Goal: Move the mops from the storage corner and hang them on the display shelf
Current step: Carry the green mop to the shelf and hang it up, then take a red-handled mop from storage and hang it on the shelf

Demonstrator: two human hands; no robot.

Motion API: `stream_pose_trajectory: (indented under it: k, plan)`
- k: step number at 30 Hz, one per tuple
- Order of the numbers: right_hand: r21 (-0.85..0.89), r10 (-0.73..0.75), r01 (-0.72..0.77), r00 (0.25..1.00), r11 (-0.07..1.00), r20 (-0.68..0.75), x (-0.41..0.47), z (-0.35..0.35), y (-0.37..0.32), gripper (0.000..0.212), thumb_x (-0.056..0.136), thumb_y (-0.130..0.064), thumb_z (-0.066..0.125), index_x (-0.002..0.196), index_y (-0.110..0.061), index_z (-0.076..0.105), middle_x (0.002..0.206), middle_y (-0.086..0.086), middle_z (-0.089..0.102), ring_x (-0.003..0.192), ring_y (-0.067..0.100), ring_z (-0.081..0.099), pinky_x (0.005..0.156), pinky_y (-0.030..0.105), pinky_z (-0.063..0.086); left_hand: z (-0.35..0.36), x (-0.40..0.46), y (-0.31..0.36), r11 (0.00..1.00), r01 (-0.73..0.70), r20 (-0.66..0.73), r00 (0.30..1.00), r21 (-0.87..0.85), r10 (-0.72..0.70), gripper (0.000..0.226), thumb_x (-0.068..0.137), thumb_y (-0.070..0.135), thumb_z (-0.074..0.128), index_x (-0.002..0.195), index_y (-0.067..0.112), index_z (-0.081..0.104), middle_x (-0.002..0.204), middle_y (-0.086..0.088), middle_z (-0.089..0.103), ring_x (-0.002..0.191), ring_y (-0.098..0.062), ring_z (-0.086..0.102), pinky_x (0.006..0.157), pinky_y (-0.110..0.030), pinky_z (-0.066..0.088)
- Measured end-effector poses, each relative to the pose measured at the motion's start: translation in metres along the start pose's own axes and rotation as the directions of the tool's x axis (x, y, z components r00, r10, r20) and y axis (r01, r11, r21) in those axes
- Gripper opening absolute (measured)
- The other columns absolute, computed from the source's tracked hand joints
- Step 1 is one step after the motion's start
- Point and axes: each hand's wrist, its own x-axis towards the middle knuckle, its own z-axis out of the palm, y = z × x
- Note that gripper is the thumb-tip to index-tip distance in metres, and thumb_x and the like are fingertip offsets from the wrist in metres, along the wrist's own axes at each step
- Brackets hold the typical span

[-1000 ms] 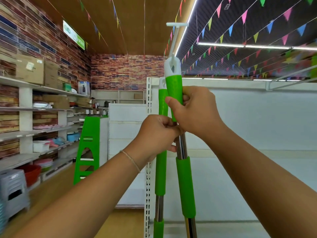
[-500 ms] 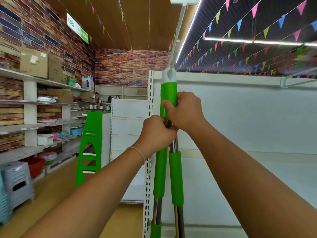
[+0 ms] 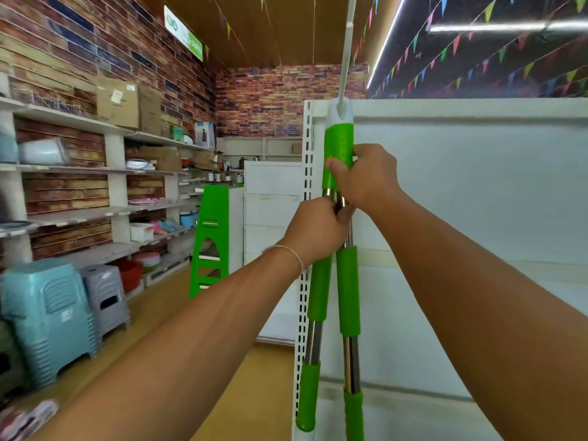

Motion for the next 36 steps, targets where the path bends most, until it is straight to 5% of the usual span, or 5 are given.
stream_pose_trajectory:
  k: [5, 9, 17, 25, 36]
  plan:
    - [-0.138, -0.010, 0.005, 0.999, 0.990, -0.036, -0.024, 0.010, 0.003, 0.034, 0.098, -0.038, 0.054, 0.112, -0.008, 0.062, 0.106, 0.013, 0.061, 0.102, 0.030, 0.058, 0.081, 0.038, 0.048, -0.007, -0.024, -0.021, 0.999, -0.023, 0.119, 0.993, 0.034, 0.019, 0.021, 0.095, 0.032, 0.059, 0.092, 0.012, 0.065, 0.071, 0.005, 0.058, 0.060, -0.003, 0.050, 0.047, -0.008, 0.033]
    - [-0.392, -0.181, 0.119, 0.975, 0.912, -0.126, -0.072, 0.027, 0.003, 0.061, 0.094, -0.022, 0.057, 0.150, -0.018, 0.034, 0.150, 0.017, 0.036, 0.133, 0.037, 0.035, 0.104, 0.046, 0.035, -0.035, -0.038, -0.047, 0.999, 0.015, 0.174, 0.985, -0.037, -0.008, 0.027, 0.095, 0.031, 0.059, 0.114, 0.012, 0.063, 0.090, -0.006, 0.070, 0.069, -0.015, 0.065, 0.062, -0.024, 0.054]
    - [-0.392, -0.325, 0.284, 0.945, 0.875, -0.042, -0.126, 0.109, -0.033, 0.046, 0.083, -0.015, 0.060, 0.128, -0.006, 0.061, 0.128, 0.024, 0.057, 0.115, 0.045, 0.051, 0.093, 0.052, 0.045, -0.098, -0.060, -0.144, 0.985, 0.070, 0.281, 0.953, 0.159, -0.113, 0.044, 0.095, 0.038, 0.057, 0.133, 0.016, 0.053, 0.124, -0.007, 0.063, 0.103, -0.019, 0.058, 0.080, -0.022, 0.039]
    - [-0.262, -0.183, 0.248, 0.951, 0.932, 0.251, -0.162, 0.245, -0.119, 0.046, 0.094, -0.026, 0.055, 0.138, -0.012, 0.053, 0.132, 0.017, 0.055, 0.121, 0.038, 0.048, 0.098, 0.045, 0.045, -0.196, -0.116, -0.278, 0.928, 0.074, 0.311, 0.930, 0.366, -0.197, 0.048, 0.099, 0.036, 0.051, 0.141, 0.014, 0.044, 0.133, -0.010, 0.057, 0.114, -0.027, 0.056, 0.077, -0.025, 0.041]
    - [-0.100, -0.148, 0.261, 0.777, 0.960, 0.612, -0.214, 0.433, -0.201, 0.048, 0.092, -0.031, 0.059, 0.137, -0.014, 0.053, 0.125, 0.019, 0.058, 0.116, 0.039, 0.054, 0.094, 0.043, 0.050, -0.314, -0.214, -0.477, 0.786, 0.344, 0.272, 0.804, 0.514, -0.529, 0.054, 0.097, 0.037, 0.054, 0.143, 0.012, 0.041, 0.143, -0.013, 0.050, 0.129, -0.031, 0.049, 0.103, -0.037, 0.044]
